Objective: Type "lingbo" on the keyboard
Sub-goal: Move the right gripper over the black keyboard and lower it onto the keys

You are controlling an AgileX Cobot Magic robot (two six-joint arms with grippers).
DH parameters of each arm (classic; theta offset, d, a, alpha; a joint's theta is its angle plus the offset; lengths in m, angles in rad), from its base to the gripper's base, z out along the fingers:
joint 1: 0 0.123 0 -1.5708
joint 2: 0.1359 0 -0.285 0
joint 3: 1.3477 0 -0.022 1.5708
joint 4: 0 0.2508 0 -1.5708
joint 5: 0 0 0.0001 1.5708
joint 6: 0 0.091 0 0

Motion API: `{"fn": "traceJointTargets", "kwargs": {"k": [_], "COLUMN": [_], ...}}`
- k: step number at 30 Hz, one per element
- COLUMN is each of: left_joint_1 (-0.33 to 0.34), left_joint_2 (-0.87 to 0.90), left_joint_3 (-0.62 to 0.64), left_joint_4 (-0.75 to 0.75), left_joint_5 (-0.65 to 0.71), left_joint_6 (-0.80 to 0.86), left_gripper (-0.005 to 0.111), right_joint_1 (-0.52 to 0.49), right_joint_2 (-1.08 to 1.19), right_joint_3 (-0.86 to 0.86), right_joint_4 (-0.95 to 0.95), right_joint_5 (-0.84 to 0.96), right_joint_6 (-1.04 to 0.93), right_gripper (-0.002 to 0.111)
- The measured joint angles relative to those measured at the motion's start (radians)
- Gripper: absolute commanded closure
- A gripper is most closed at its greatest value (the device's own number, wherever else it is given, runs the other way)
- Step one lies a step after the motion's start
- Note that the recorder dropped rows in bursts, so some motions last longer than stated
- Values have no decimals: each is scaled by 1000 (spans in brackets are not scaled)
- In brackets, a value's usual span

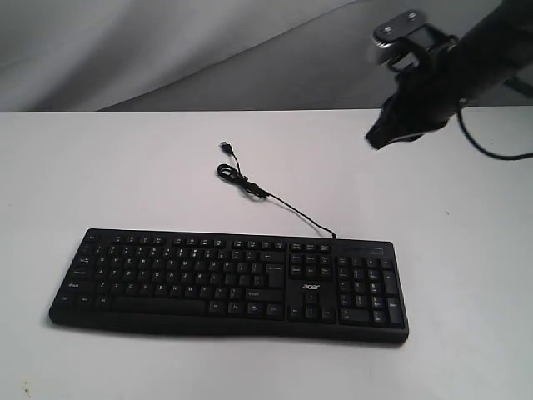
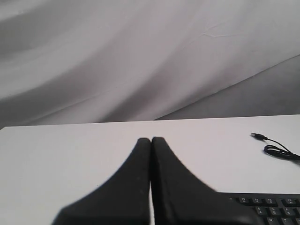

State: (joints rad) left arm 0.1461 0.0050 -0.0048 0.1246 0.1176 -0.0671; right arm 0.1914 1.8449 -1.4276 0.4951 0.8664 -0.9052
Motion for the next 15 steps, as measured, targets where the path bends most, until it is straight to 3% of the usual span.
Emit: {"fn": "traceJointTargets", "kwargs": {"k": [8, 15], "left_joint_1": [0, 0], "left_joint_2": [0, 0], "left_joint_3": [0, 0], "left_joint_4": [0, 0], "left_joint_5": [0, 0], "left_joint_6": [0, 0], "left_gripper": [106, 106], "right_joint_1": [227, 460], "right_joint_2": [55, 95], "right_joint_3": [29, 123], "right_joint_4": [257, 279], "right_joint_5": [13, -195], "right_joint_6": [-293, -381], "right_gripper": [108, 108]}}
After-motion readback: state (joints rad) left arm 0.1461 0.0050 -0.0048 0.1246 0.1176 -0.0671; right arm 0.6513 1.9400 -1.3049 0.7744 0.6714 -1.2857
